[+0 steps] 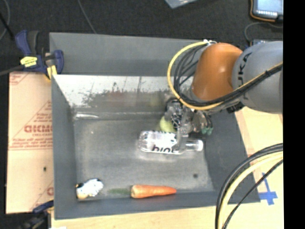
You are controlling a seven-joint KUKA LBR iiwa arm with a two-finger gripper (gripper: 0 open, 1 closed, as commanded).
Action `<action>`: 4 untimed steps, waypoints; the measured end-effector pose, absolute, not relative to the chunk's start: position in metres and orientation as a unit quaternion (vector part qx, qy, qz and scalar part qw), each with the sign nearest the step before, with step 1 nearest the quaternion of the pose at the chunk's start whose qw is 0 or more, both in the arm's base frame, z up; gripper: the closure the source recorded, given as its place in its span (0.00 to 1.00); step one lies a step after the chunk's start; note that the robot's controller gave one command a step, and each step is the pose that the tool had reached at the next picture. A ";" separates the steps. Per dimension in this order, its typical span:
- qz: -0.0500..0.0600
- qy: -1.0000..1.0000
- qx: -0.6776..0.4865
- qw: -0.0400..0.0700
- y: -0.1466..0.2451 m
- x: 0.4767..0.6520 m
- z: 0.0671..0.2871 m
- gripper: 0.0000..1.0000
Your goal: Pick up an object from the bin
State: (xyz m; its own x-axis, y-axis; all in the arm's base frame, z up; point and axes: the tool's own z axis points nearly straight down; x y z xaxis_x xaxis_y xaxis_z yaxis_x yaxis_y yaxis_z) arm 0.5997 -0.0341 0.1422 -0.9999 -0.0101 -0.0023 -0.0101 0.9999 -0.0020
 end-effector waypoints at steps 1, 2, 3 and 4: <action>-0.001 0.999 -0.040 0.005 -0.036 0.602 0.128 0.00; -0.002 0.988 -0.155 0.004 -0.041 0.599 0.101 0.00; -0.002 0.986 -0.168 0.004 -0.043 0.598 0.093 0.00; -0.002 0.997 -0.079 0.007 -0.087 0.599 0.099 1.00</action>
Offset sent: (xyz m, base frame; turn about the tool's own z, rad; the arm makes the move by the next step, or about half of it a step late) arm -0.0039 -0.0094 -0.0562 -0.3347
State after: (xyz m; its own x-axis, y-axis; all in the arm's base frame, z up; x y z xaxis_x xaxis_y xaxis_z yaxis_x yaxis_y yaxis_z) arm 0.5994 -0.0867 0.0993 -0.9876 -0.1566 -0.0128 -0.1565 0.9877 -0.0048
